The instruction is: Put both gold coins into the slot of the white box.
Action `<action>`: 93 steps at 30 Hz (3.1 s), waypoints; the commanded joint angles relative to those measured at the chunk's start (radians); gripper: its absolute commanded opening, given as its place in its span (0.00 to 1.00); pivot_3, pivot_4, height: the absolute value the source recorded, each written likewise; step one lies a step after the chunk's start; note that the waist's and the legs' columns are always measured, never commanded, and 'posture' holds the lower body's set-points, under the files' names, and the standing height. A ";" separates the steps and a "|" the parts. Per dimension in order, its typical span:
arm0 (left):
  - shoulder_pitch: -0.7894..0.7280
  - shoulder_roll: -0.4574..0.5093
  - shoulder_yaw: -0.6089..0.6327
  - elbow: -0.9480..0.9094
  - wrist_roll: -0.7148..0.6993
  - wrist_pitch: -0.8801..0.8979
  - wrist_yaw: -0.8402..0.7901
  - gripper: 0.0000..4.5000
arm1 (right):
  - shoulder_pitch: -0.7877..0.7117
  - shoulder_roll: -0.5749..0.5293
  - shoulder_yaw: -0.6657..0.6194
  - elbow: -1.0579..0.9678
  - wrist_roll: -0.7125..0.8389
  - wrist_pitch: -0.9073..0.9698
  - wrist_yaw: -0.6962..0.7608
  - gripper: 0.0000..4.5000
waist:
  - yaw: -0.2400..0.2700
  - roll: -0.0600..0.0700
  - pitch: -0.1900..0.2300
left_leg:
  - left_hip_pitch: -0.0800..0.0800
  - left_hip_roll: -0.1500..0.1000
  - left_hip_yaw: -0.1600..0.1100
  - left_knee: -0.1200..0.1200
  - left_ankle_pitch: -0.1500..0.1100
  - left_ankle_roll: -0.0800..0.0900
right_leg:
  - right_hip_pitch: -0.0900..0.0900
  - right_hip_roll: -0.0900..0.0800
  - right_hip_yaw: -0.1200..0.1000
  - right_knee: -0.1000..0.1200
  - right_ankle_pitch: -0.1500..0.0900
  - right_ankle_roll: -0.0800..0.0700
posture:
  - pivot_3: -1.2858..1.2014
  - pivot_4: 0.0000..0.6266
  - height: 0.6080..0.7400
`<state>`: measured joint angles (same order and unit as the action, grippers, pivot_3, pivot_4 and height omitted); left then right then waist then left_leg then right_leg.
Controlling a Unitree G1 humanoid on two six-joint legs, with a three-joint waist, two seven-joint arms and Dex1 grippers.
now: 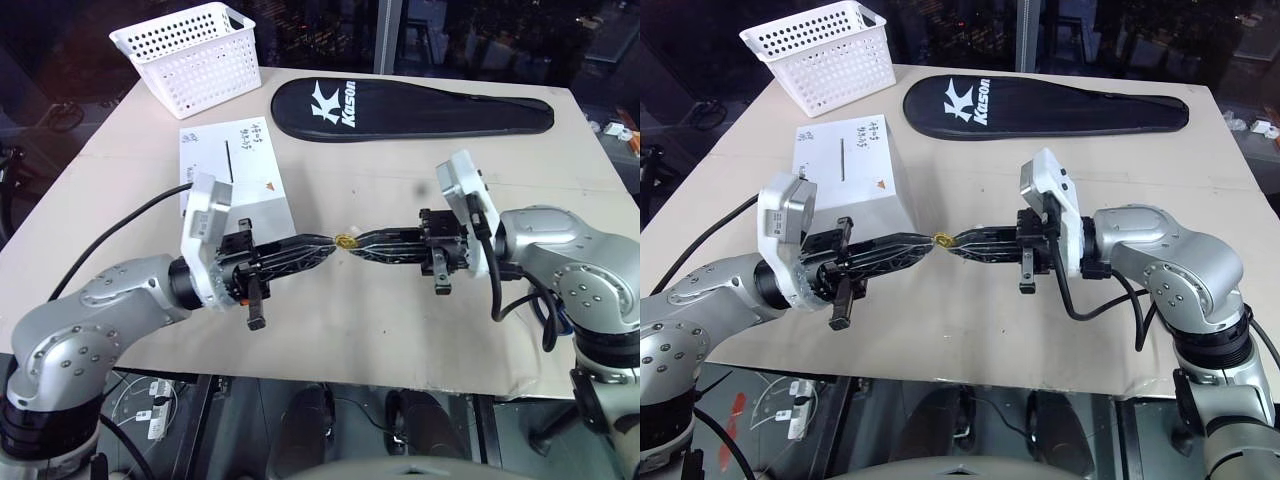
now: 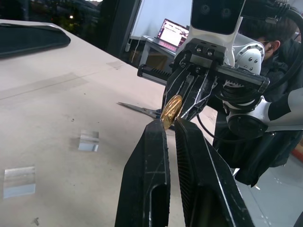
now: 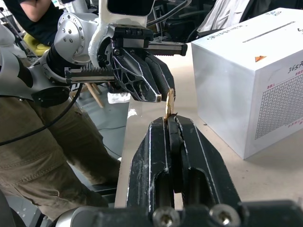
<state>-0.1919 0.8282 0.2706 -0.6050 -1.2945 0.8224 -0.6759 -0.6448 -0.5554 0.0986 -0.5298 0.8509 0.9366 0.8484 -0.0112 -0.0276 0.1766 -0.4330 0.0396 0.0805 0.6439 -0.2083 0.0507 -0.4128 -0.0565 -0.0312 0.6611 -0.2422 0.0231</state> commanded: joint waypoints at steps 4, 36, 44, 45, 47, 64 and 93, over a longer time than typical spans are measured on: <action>-0.020 -0.008 -0.012 -0.022 0.013 -0.019 -0.017 0.07 | -0.043 0.002 0.006 -0.024 0.039 0.004 0.015 0.00 | 0.000 0.000 0.000 | 0.000 0.000 0.000 0.000 0.000 0.000 | 0.000 0.000 0.000 0.000 0.000 0.000 | 0.52 0.24 1.00; -0.062 -0.024 -0.015 -0.010 0.042 -0.013 0.014 0.07 | -0.039 -0.018 0.009 -0.024 0.034 0.002 0.026 0.00 | 0.000 0.000 0.000 | 0.000 0.000 0.000 0.000 0.000 0.000 | 0.000 0.000 0.000 0.000 0.000 0.000 | 0.52 0.24 1.00; -0.057 -0.019 -0.001 -0.006 0.033 -0.014 0.008 0.07 | -0.013 -0.025 0.013 -0.026 0.021 -0.013 0.034 0.00 | 0.000 0.000 0.000 | 0.000 0.000 0.000 0.000 0.000 0.000 | 0.000 0.000 0.000 0.000 0.000 0.000 | 0.52 0.24 1.00; -0.054 -0.018 0.000 -0.008 0.029 -0.013 0.006 0.07 | -0.011 -0.026 0.014 -0.025 0.018 -0.016 0.035 0.00 | 0.000 0.000 0.000 | 0.000 0.000 0.000 0.000 0.000 0.000 | 0.000 0.000 0.000 0.000 0.000 0.000 | 0.52 0.24 1.00; -0.049 -0.016 -0.002 -0.014 0.024 -0.010 0.002 0.07 | -0.008 -0.027 0.017 -0.023 0.014 -0.023 0.037 0.00 | 0.000 0.000 0.000 | 0.000 0.000 0.000 0.000 0.000 0.000 | 0.000 0.000 0.000 0.000 0.000 0.000 | 0.52 0.24 1.00; -0.032 -0.014 -0.036 -0.034 0.026 -0.007 -0.036 0.07 | -0.012 -0.028 0.024 -0.014 0.010 -0.043 0.058 0.00 | 0.000 0.000 0.000 | 0.000 0.000 0.000 0.000 0.000 0.000 | 0.000 0.000 0.000 0.000 0.000 0.000 | 0.52 0.24 1.00; -0.013 -0.048 -0.036 -0.033 0.095 -0.038 -0.097 0.03 | -0.041 -0.022 0.031 -0.011 0.044 -0.019 0.058 0.00 | 0.000 0.000 0.000 | 0.000 0.000 0.000 0.001 0.000 0.000 | 0.000 0.000 0.000 0.000 0.000 0.000 | 0.52 0.24 1.00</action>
<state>-0.2080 0.7875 0.2228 -0.6165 -1.1833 0.8022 -0.7706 -0.6579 -0.5836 0.1375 -0.5103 0.8650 0.9241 0.8938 -0.0110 -0.0276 0.1766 -0.4330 0.0396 0.0804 0.6444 -0.2082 0.0508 -0.4127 -0.0560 -0.0311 0.6614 -0.2422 0.0233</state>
